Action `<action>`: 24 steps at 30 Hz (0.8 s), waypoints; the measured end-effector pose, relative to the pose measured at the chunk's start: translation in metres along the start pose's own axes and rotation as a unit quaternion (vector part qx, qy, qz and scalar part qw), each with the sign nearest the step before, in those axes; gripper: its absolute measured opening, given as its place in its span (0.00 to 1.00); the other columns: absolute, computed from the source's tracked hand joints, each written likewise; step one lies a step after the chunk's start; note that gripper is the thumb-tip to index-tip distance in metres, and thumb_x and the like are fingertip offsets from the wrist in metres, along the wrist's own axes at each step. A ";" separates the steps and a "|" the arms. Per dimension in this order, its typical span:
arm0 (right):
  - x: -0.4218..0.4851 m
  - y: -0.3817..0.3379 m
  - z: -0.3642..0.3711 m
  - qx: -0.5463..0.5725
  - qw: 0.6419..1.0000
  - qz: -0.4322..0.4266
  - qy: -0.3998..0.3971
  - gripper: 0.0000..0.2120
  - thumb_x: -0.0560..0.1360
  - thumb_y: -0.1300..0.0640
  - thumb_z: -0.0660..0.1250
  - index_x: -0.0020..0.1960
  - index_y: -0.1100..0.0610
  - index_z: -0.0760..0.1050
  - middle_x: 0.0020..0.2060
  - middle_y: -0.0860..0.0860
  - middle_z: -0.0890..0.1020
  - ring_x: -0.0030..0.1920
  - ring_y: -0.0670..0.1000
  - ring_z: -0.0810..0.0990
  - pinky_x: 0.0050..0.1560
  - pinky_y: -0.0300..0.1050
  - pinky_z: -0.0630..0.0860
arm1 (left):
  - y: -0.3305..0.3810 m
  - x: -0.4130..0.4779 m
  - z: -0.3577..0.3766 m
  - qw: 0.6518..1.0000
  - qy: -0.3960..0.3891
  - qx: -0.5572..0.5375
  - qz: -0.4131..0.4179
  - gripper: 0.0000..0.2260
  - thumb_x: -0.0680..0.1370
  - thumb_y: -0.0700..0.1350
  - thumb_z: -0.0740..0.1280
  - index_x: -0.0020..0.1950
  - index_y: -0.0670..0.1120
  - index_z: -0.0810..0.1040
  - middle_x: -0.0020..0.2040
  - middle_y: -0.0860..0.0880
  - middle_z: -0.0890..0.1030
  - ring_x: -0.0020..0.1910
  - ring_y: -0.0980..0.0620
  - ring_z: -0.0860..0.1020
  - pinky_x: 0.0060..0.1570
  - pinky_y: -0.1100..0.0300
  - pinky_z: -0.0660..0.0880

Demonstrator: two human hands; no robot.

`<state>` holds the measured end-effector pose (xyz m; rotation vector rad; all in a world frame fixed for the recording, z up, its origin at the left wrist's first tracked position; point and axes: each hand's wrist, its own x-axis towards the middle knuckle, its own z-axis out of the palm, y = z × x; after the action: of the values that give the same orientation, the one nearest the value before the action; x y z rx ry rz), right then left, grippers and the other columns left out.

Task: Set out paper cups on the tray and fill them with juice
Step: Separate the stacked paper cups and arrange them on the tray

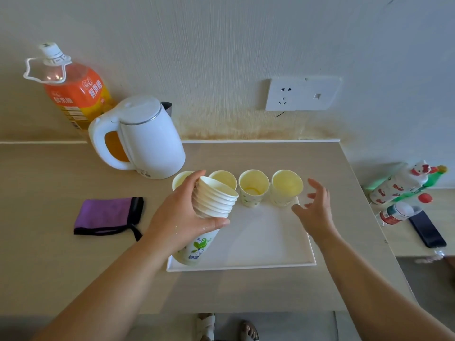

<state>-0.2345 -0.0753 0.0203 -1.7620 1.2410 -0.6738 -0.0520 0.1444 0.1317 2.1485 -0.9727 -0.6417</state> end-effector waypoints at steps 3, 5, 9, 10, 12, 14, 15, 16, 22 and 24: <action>-0.039 -0.028 0.002 0.093 0.993 -0.017 0.065 0.15 0.71 0.66 0.66 0.51 0.50 0.71 0.43 0.48 0.74 0.38 0.46 0.71 0.43 0.45 0.69 | -0.002 -0.003 0.003 1.000 0.012 0.012 0.005 0.44 0.60 0.56 0.81 0.70 0.58 0.62 0.60 0.60 0.73 0.58 0.57 0.73 0.57 0.55 0.72; -0.062 -0.055 0.010 0.176 0.984 -0.012 -0.011 0.06 0.71 0.57 0.66 0.45 0.46 0.74 0.37 0.45 0.76 0.34 0.44 0.72 0.38 0.42 0.69 | -0.002 -0.005 0.006 0.999 0.022 0.034 0.008 0.42 0.59 0.55 0.81 0.68 0.55 0.63 0.58 0.60 0.74 0.56 0.55 0.75 0.54 0.54 0.73; -0.077 -0.098 0.035 0.229 0.925 0.027 -0.303 0.28 0.64 0.39 0.68 0.60 0.50 0.73 0.53 0.47 0.79 0.52 0.48 0.79 0.46 0.43 0.77 | 0.002 -0.009 0.011 0.995 0.029 0.096 0.014 0.42 0.59 0.55 0.80 0.68 0.55 0.64 0.56 0.58 0.74 0.53 0.53 0.76 0.49 0.56 0.74; -0.076 -0.105 0.041 0.211 0.912 0.029 -0.350 0.32 0.62 0.37 0.69 0.63 0.51 0.72 0.55 0.48 0.79 0.55 0.49 0.79 0.51 0.45 0.78 | 0.001 -0.010 0.011 0.994 0.029 0.108 0.016 0.43 0.59 0.55 0.80 0.69 0.55 0.63 0.58 0.57 0.75 0.53 0.52 0.76 0.49 0.56 0.74; -0.075 -0.113 0.052 0.200 0.897 0.017 -0.394 0.34 0.63 0.38 0.71 0.63 0.54 0.73 0.57 0.54 0.79 0.57 0.53 0.79 0.55 0.49 0.78 | -0.001 -0.013 0.009 0.992 0.032 0.120 0.017 0.44 0.60 0.55 0.80 0.71 0.55 0.63 0.62 0.56 0.74 0.55 0.51 0.76 0.50 0.55 0.75; -0.075 -0.117 0.059 0.211 0.897 0.023 -0.388 0.34 0.62 0.40 0.73 0.62 0.57 0.75 0.57 0.59 0.79 0.55 0.55 0.80 0.54 0.50 0.79 | -0.002 -0.017 0.005 0.991 0.033 0.125 0.015 0.43 0.61 0.55 0.80 0.71 0.55 0.63 0.63 0.57 0.74 0.56 0.52 0.76 0.50 0.55 0.75; -0.075 -0.117 0.061 0.213 0.899 0.025 -0.382 0.34 0.61 0.41 0.74 0.61 0.58 0.75 0.56 0.59 0.79 0.54 0.54 0.81 0.52 0.48 0.79 | -0.002 -0.020 0.003 0.991 0.032 0.128 0.013 0.42 0.61 0.55 0.80 0.70 0.55 0.63 0.63 0.57 0.74 0.56 0.53 0.76 0.50 0.55 0.75; -0.077 -0.117 0.063 0.216 0.900 0.026 -0.378 0.35 0.59 0.41 0.74 0.60 0.58 0.75 0.55 0.59 0.80 0.53 0.53 0.81 0.50 0.46 0.79 | -0.002 -0.023 0.001 0.991 0.031 0.129 0.013 0.42 0.61 0.55 0.80 0.70 0.55 0.63 0.62 0.57 0.74 0.55 0.53 0.76 0.49 0.56 0.75; -0.083 -0.124 0.062 0.259 0.893 0.049 -0.365 0.33 0.56 0.43 0.72 0.56 0.58 0.74 0.49 0.53 0.80 0.47 0.47 0.80 0.45 0.42 0.76 | -0.004 -0.028 -0.004 0.991 0.024 0.133 0.010 0.39 0.61 0.57 0.79 0.68 0.55 0.64 0.57 0.59 0.75 0.52 0.54 0.76 0.47 0.58 0.73; -0.076 -0.125 0.056 0.306 0.886 0.067 -0.342 0.26 0.58 0.46 0.72 0.52 0.56 0.75 0.43 0.47 0.81 0.46 0.46 0.80 0.45 0.44 0.76 | -0.010 -0.030 -0.006 0.991 0.023 0.128 -0.001 0.39 0.61 0.57 0.79 0.67 0.56 0.65 0.56 0.60 0.75 0.53 0.54 0.76 0.48 0.58 0.74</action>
<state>-0.1579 0.0324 0.1055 -1.1941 0.5568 -0.2613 -0.0616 0.1750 0.1323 2.3772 -1.0759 -0.4870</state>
